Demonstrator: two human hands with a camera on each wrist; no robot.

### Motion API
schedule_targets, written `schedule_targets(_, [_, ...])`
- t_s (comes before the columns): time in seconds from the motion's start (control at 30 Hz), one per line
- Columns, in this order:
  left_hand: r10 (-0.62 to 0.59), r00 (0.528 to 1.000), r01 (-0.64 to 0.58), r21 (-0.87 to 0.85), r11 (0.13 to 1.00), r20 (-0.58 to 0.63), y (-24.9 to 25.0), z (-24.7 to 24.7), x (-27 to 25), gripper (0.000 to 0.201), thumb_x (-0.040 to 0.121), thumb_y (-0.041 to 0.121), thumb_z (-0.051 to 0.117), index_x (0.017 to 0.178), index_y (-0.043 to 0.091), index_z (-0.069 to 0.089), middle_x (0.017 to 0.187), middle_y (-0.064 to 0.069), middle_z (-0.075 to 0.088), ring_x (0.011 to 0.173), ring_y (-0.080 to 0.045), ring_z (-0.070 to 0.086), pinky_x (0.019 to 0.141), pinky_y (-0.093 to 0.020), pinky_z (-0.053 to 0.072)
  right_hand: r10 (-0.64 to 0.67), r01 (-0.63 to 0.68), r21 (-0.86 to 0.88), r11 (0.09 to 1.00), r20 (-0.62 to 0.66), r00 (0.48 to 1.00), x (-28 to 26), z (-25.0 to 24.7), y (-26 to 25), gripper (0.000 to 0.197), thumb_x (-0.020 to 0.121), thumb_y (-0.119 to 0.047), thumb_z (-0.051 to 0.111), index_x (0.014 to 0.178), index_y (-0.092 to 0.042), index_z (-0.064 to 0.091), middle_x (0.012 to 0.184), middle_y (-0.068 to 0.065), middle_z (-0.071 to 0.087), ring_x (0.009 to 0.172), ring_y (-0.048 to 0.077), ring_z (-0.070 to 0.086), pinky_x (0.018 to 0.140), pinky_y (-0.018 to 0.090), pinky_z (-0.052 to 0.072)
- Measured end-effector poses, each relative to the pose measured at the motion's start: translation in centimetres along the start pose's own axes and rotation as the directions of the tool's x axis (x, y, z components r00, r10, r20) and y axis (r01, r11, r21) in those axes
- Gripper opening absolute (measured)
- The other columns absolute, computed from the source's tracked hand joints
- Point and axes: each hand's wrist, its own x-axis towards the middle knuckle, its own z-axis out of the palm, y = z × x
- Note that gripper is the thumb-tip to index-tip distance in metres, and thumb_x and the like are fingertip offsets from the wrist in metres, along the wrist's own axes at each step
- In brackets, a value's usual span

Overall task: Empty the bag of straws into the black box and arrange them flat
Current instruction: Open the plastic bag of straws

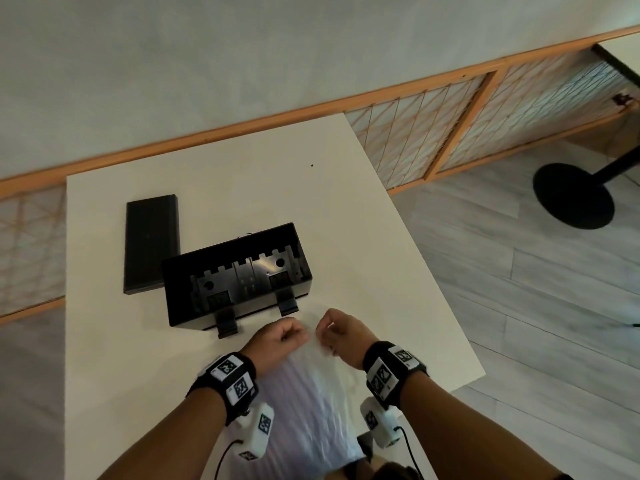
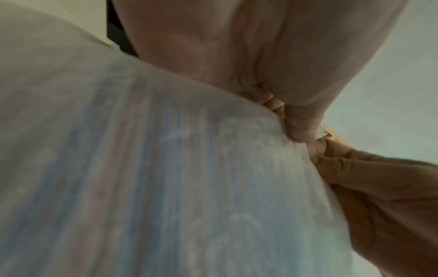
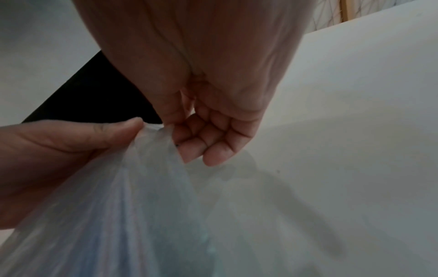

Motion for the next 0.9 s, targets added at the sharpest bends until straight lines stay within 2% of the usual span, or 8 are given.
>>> schedule_targets(0.17, [-0.034,0.998,0.04,-0.114,0.993,0.052,1.7,1.0,-0.5,0.014,0.102,0.024,0.064,0.088,0.022,0.061,0.07,0.02,0.057,0.069,0.003,0.05,0.073,-0.016,0.042,-0.021,0.022,0.041,0.999,-0.026,0.999,-0.5,-1.3,0.1,0.017,0.094,-0.013,0.059,0.083,-0.027,0.062,0.072,0.001,0.07,0.063,0.016,0.059,0.064,0.031,0.049])
schedule_targets(0.23, [-0.082,0.99,0.093,-0.102,0.99,0.112,1.9,1.4,-0.9,0.022,0.101,0.036,0.064,0.084,0.022,0.063,0.068,0.017,0.059,0.067,0.0,0.052,0.072,-0.02,0.045,-0.039,0.039,0.008,0.999,-0.035,0.999,-0.8,-1.7,0.1,0.014,0.094,-0.017,0.058,0.085,-0.027,0.061,0.075,0.005,0.071,0.066,0.018,0.062,0.067,0.031,0.05])
schedule_targets(0.33, [-0.159,0.985,0.14,0.238,0.961,0.062,1.5,0.7,-1.5,0.057,0.088,0.078,0.052,0.087,0.024,0.07,0.084,0.005,0.074,0.083,-0.009,0.068,0.09,-0.031,0.054,-0.03,0.027,-0.044,0.999,-0.066,0.997,-1.1,-2.3,0.4,0.021,0.095,-0.013,0.053,0.084,-0.029,0.06,0.079,0.012,0.073,0.065,0.016,0.061,0.065,0.029,0.05])
schedule_targets(0.4, [-0.121,0.993,0.112,0.481,0.869,-0.012,1.5,-0.6,-2.1,0.064,0.09,0.082,0.04,0.08,0.022,0.062,0.076,-0.001,0.072,0.082,-0.018,0.068,0.097,-0.031,0.047,-0.023,0.018,-0.056,0.998,-0.093,0.995,-1.4,-3.1,1.0,0.025,0.095,-0.01,0.052,0.082,-0.03,0.06,0.073,0.006,0.07,0.061,0.012,0.059,0.064,0.029,0.05])
schedule_targets(0.5, [-0.127,0.983,0.177,0.481,0.858,-0.136,2.3,-2.6,-3.3,0.069,0.097,0.074,0.036,0.06,0.019,0.054,0.057,0.004,0.061,0.076,-0.023,0.065,0.102,-0.036,0.04,-0.036,0.031,-0.061,0.998,-0.087,0.996,-2.0,-4.1,2.0,0.025,0.095,-0.007,0.05,0.083,-0.026,0.059,0.067,-0.004,0.067,0.06,0.009,0.06,0.069,0.029,0.051])
schedule_targets(0.6, [-0.146,0.968,0.234,0.517,0.823,-0.205,2.9,-3.7,-4.0,0.068,0.103,0.065,0.037,0.055,0.017,0.047,0.051,0.005,0.049,0.068,-0.023,0.059,0.089,-0.038,0.044,-0.059,0.055,-0.077,0.995,-0.055,0.997,-2.8,-4.2,2.0,0.019,0.097,-0.004,0.049,0.087,-0.017,0.057,0.066,-0.004,0.068,0.061,0.007,0.064,0.07,0.024,0.052])
schedule_targets(0.77, [-0.12,0.92,0.343,0.62,0.705,-0.373,1.5,-7.1,-5.8,0.067,0.103,0.062,0.031,0.07,0.013,0.063,0.075,0.001,0.064,0.076,-0.019,0.062,0.078,-0.033,0.042,-0.079,0.072,-0.066,0.995,-0.098,0.992,-3.4,-5.1,2.2,0.016,0.097,-0.005,0.049,0.088,-0.016,0.057,0.068,0.003,0.07,0.065,0.012,0.067,0.069,0.023,0.05])
schedule_targets(0.9, [-0.06,0.897,0.319,0.547,0.774,-0.438,1.9,-7.5,-8.7,0.055,0.103,0.052,0.049,0.057,0.02,0.056,0.077,0.002,0.057,0.065,-0.012,0.056,0.06,-0.028,0.037,-0.129,0.119,-0.102,0.988,-0.098,0.987,-4.5,-6.1,1.3,0.014,0.098,-0.011,0.05,0.088,-0.018,0.057,0.074,0.005,0.071,0.067,0.012,0.066,0.069,0.026,0.051])
